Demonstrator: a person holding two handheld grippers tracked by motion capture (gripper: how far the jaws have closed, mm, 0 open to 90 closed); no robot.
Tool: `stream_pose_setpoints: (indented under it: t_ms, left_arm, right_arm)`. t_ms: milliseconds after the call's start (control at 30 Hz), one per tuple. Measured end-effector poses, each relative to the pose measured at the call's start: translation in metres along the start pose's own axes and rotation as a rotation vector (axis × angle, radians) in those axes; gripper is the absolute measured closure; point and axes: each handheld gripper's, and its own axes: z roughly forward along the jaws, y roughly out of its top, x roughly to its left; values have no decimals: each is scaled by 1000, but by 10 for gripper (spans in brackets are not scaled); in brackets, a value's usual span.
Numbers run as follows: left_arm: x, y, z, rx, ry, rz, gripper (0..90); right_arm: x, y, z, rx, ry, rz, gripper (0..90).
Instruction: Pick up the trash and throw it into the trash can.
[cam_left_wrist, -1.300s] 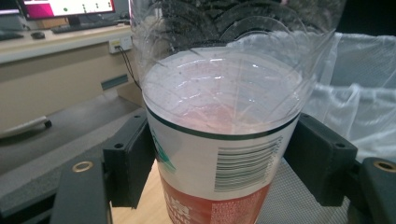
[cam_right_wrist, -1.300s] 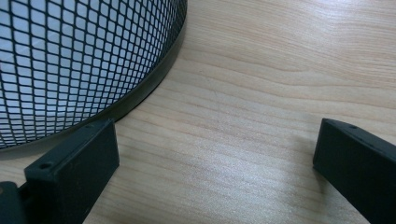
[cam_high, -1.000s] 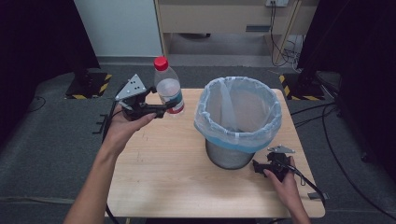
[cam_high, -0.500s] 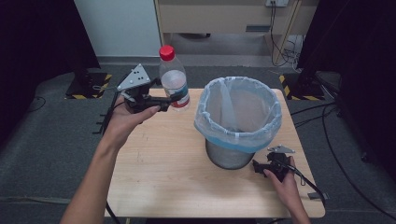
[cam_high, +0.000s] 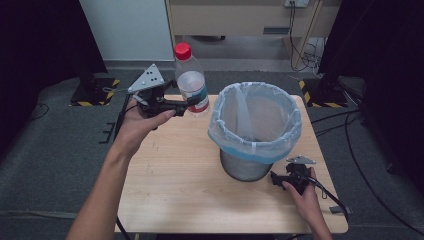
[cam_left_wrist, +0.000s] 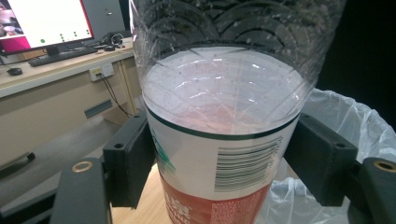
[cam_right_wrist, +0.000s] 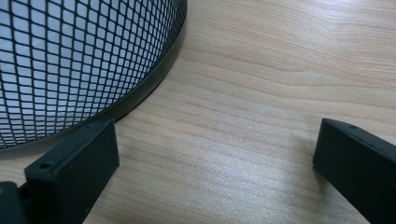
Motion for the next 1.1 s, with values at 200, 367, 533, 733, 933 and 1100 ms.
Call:
stream_pose_setpoints:
  t_ms: [200, 367, 533, 733, 933, 1100]
  left_arm:
    - [-1, 3, 2, -7, -9, -4, 275]
    - [-3, 7, 4, -14, -18, 0, 275]
    - [-7, 11, 6, -23, -27, 1, 274]
    - [-11, 18, 10, -33, -37, 10, 274]
    - [-14, 22, 15, -42, -44, 13, 274]
    - [-17, 25, 20, -36, -51, 19, 274]
  right_arm:
    - [0, 0, 0, -1, 0, -3, 4]
    - [0, 0, 0, 0, 0, 0, 4]
    - [0, 0, 0, -1, 0, -2, 4]
    - [0, 0, 0, -1, 0, 3, 4]
    - [0, 0, 0, -1, 0, 3, 4]
    - [0, 0, 0, -1, 0, 3, 4]
